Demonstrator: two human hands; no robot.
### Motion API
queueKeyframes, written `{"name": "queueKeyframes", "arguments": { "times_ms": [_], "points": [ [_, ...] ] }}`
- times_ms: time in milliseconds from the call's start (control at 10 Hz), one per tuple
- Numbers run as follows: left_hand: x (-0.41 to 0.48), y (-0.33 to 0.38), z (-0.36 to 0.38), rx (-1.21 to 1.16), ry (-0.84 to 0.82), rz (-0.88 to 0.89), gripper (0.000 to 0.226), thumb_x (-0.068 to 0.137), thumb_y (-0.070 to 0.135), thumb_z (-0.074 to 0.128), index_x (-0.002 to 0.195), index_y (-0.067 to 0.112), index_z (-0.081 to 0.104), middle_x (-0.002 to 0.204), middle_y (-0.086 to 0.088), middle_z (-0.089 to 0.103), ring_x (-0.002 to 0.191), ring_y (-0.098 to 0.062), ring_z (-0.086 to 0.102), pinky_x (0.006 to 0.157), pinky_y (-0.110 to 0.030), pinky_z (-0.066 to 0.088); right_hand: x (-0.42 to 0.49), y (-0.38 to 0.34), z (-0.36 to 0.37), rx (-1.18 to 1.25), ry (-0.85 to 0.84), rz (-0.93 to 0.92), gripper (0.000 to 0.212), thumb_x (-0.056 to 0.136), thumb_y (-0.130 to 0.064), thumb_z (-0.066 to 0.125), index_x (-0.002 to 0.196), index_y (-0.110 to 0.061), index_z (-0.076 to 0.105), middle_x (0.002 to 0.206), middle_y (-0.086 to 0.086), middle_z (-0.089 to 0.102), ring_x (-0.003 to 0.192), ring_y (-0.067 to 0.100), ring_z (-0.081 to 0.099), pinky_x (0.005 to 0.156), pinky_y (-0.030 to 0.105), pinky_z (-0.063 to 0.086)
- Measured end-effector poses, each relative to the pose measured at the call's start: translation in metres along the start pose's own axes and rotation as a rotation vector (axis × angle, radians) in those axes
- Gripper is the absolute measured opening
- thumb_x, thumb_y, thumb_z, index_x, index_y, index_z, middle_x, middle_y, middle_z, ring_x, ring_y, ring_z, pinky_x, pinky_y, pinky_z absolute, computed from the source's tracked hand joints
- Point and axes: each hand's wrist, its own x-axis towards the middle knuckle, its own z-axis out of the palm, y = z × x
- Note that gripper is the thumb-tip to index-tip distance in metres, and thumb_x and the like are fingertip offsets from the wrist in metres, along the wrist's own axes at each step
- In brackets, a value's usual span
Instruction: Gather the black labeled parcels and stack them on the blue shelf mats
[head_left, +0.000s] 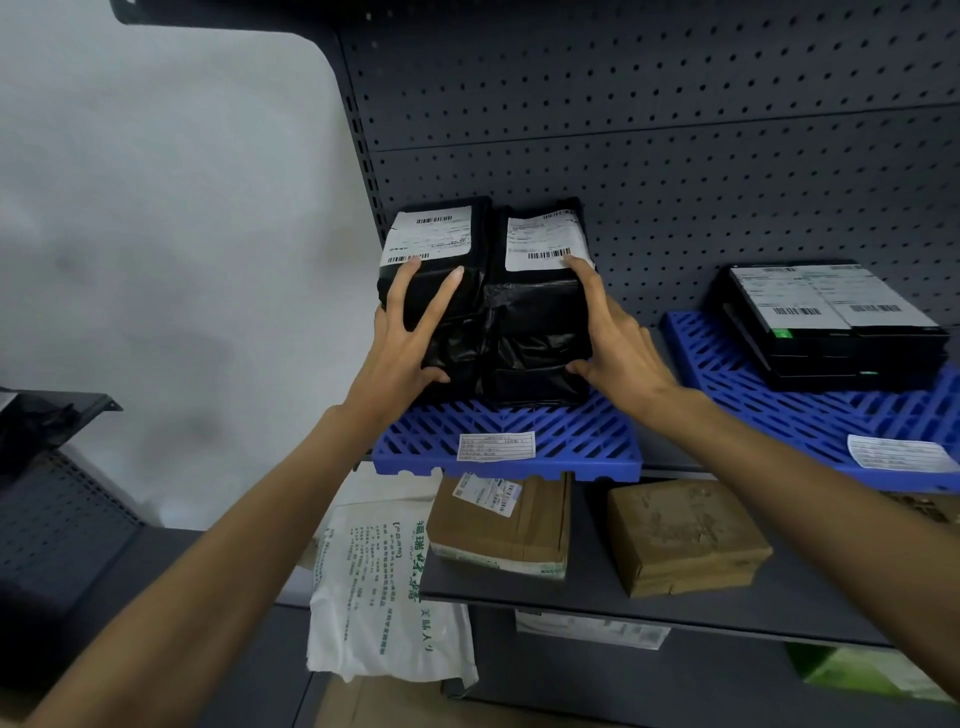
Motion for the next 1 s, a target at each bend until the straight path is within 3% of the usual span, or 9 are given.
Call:
{"name": "queueKeyframes", "arguments": {
  "times_ms": [100, 400, 500, 600, 700, 800, 900, 1000],
  "points": [
    [0.003, 0.007, 0.001, -0.003, -0.013, 0.017, 0.133, 0.06, 0.01, 0.093, 0.158, 0.038, 0.007, 0.163, -0.011, -0.004, 0.139, -0.043, 0.029, 0.108, -0.051, 0.041, -0.002, 0.01, -0.002, -0.011, 0.018, 0.011, 0.126, 0.072, 0.007, 0.079, 0.152, -0.043, -0.004, 0.087, 0.005, 0.051, 0.062, 0.024, 0.054, 0.057, 0.036, 0.043],
    [0.003, 0.027, -0.01, 0.039, -0.088, -0.057, 0.135, 0.063, 0.005, 0.091, 0.156, 0.042, 0.002, 0.164, -0.007, -0.012, 0.136, -0.047, 0.032, 0.101, -0.052, 0.049, -0.009, 0.008, -0.004, -0.027, 0.025, 0.044, 0.128, 0.074, 0.007, 0.078, 0.152, -0.044, -0.01, 0.106, 0.013, 0.056, 0.071, 0.029, 0.057, 0.065, 0.042, 0.049],
    [0.002, 0.039, -0.02, 0.186, -0.117, -0.124, 0.124, 0.071, 0.022, 0.088, 0.156, 0.042, 0.0, 0.165, -0.007, -0.01, 0.14, -0.057, 0.018, 0.105, -0.068, 0.036, -0.009, 0.01, -0.014, -0.085, -0.015, 0.004, 0.122, 0.08, -0.004, 0.077, 0.153, -0.041, -0.014, 0.114, 0.016, 0.056, 0.077, 0.032, 0.061, 0.064, 0.045, 0.053],
    [-0.001, 0.061, -0.034, 0.343, -0.167, -0.204, 0.111, 0.082, 0.038, 0.076, 0.156, 0.04, -0.006, 0.166, -0.002, -0.01, 0.145, -0.057, -0.004, 0.109, -0.074, 0.018, -0.013, 0.011, -0.027, -0.165, -0.057, -0.03, 0.11, 0.09, -0.023, 0.069, 0.152, -0.039, -0.02, 0.144, 0.017, 0.042, 0.092, 0.035, 0.064, 0.063, 0.039, 0.05],
    [-0.004, 0.087, -0.041, 0.392, -0.161, -0.193, 0.104, 0.086, 0.042, 0.07, 0.158, 0.033, -0.004, 0.166, -0.003, -0.001, 0.15, -0.044, -0.005, 0.116, -0.066, 0.01, -0.027, 0.018, -0.044, -0.195, -0.107, -0.078, 0.101, 0.095, -0.032, 0.061, 0.152, -0.038, -0.022, 0.157, 0.012, 0.027, 0.097, 0.036, 0.064, 0.062, 0.036, 0.046],
    [-0.006, 0.119, -0.046, 0.383, -0.164, -0.2, 0.095, 0.09, 0.037, 0.067, 0.159, 0.026, 0.003, 0.165, -0.007, 0.011, 0.153, -0.035, 0.001, 0.123, -0.053, 0.009, -0.05, 0.032, -0.068, -0.247, -0.201, -0.103, 0.084, 0.098, -0.037, 0.055, 0.156, -0.031, -0.005, 0.156, 0.01, 0.028, 0.113, 0.037, 0.058, 0.074, 0.042, 0.048],
    [-0.011, 0.164, -0.044, 0.346, -0.139, -0.185, 0.084, 0.093, 0.034, 0.065, 0.159, 0.021, 0.015, 0.161, -0.009, 0.025, 0.152, -0.035, 0.012, 0.124, -0.048, 0.014, -0.076, 0.054, -0.101, -0.271, -0.266, -0.118, 0.067, 0.099, -0.037, 0.053, 0.154, -0.022, 0.019, 0.149, 0.01, 0.038, 0.123, 0.036, 0.051, 0.085, 0.045, 0.048],
    [-0.013, 0.211, -0.043, 0.358, -0.133, -0.17, 0.074, 0.094, 0.034, 0.064, 0.156, 0.02, 0.026, 0.155, -0.008, 0.036, 0.148, -0.034, 0.025, 0.122, -0.046, 0.021, -0.1, 0.072, -0.134, -0.25, -0.255, -0.155, 0.057, 0.1, -0.036, 0.052, 0.15, -0.019, 0.03, 0.143, 0.011, 0.044, 0.121, 0.036, 0.051, 0.083, 0.044, 0.048]
  ]
}}
